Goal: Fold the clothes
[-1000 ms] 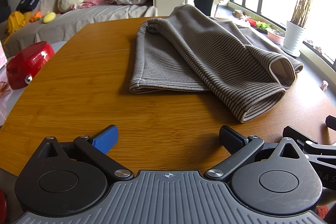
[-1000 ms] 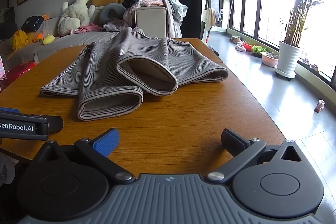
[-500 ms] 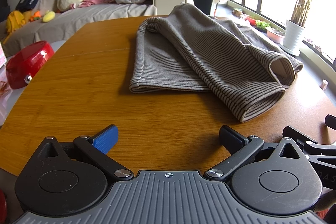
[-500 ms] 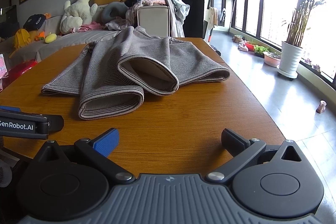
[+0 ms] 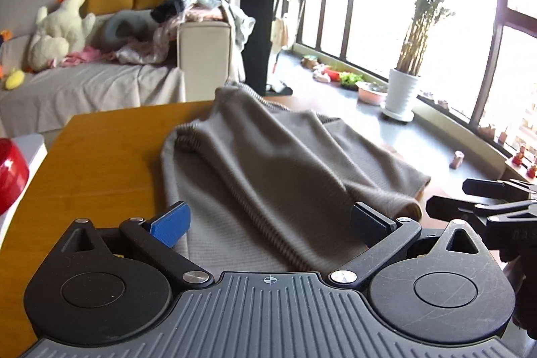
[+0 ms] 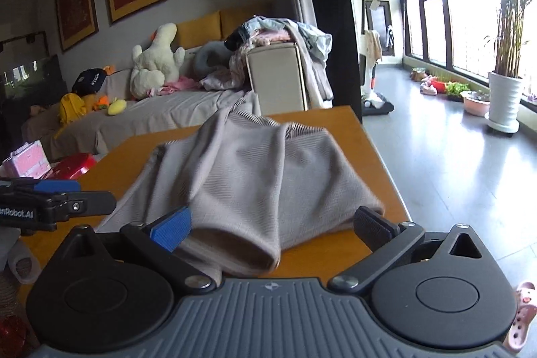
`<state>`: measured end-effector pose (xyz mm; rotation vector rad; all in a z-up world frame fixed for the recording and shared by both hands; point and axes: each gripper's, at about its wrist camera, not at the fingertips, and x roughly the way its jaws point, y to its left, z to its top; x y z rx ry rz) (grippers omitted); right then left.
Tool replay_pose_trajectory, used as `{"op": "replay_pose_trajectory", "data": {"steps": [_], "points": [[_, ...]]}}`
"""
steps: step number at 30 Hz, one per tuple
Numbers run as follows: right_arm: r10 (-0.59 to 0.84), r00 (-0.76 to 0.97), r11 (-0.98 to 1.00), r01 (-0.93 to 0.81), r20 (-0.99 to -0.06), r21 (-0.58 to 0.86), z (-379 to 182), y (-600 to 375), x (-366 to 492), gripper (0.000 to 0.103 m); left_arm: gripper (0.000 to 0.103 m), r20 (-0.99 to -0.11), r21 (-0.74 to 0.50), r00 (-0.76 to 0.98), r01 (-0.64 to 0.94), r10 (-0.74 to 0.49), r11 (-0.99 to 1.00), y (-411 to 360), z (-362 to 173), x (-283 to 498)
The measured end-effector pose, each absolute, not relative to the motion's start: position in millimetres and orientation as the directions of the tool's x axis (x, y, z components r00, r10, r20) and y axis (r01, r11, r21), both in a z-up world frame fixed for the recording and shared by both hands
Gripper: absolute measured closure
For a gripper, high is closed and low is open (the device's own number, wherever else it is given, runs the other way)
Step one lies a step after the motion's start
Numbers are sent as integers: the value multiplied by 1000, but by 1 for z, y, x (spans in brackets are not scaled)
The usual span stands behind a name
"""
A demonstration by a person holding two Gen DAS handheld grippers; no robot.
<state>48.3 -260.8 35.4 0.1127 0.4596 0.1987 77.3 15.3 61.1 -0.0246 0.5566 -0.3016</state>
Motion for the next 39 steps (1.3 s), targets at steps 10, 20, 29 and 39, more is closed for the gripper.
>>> {"op": "replay_pose_trajectory", "data": {"steps": [10,20,29,39], "points": [[221,832,971,-140,-509,193,33,-246,172,54,0,-629,-407,595,296,-500,864,37,21,210],[220,796,974,-145,-564,175,24,-248,191,46,0,-632,-612,462,194,-622,766,55,0,242],[212,815,976,-145,-539,165,28,-243,179,46,91,-551,-598,585,222,-596,770,77,29,245],[263,809,962,-259,-526,84,50,-194,188,46,89,-479,-529,844,-59,-240,847,231,73,251]]}}
